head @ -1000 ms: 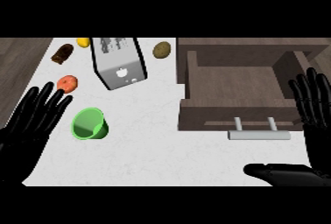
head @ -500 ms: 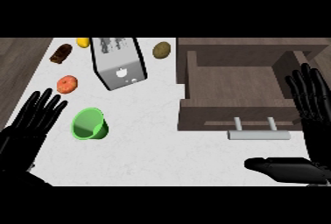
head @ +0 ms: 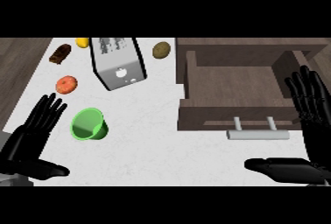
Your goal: Pick up the cup, place it into the drawer and close the drawer
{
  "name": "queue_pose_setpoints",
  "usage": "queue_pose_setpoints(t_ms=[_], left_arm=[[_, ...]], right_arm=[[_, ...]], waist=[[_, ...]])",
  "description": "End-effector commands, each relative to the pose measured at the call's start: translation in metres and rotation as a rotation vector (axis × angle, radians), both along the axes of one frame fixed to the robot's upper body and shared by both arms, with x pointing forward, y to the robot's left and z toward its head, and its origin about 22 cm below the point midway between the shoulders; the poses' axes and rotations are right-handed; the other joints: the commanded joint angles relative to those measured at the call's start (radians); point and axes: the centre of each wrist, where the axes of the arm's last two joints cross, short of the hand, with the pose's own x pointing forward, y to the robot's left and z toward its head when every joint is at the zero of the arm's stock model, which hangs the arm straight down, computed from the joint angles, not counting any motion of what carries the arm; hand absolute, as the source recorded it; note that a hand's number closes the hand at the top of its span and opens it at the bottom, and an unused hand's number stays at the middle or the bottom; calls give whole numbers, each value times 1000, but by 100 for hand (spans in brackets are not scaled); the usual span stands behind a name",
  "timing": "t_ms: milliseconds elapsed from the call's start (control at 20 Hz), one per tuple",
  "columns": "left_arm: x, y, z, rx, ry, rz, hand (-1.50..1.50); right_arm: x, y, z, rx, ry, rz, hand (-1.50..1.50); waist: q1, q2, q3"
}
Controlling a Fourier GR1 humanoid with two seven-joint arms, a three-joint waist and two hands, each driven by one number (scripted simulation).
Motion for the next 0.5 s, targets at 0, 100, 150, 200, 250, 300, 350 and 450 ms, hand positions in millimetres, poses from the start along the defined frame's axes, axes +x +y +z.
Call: queue_pose_setpoints(t_ms=[0,100,150,200,250,300,350,450], left_arm=[[15,14,-20,44,22,46,-150],[14,11,-39,59,61,56,-150],[13,14,-49,64,47,51,-150],[24,16,-40,83,60,68,-150],[10,29,-55,89,85,69,-150],[7,23,-69,73,92,69,-150],[20,25,-69,78,86,85,-150],[-5,27,-92,84,87,85,-150]], right_arm=[[-6,-4,-1,6,9,11,-150],[21,6,5,-6,7,7,-150],[11,7,13,-14,-7,31,-150],[8,-9,3,-11,2,6,-150],[8,-4,6,7,-2,1,-150],[8,0,-2,-6,10,1,-150],[19,-15,4,-4,-1,10,-150],[16,-8,4,0,-4,-7,-150]], waist=[[-3,0,0],[1,1,0],[-2,1,-1],[-2,0,0],[-3,1,0],[-3,1,0],[-4,2,0],[-2,2,-1]])
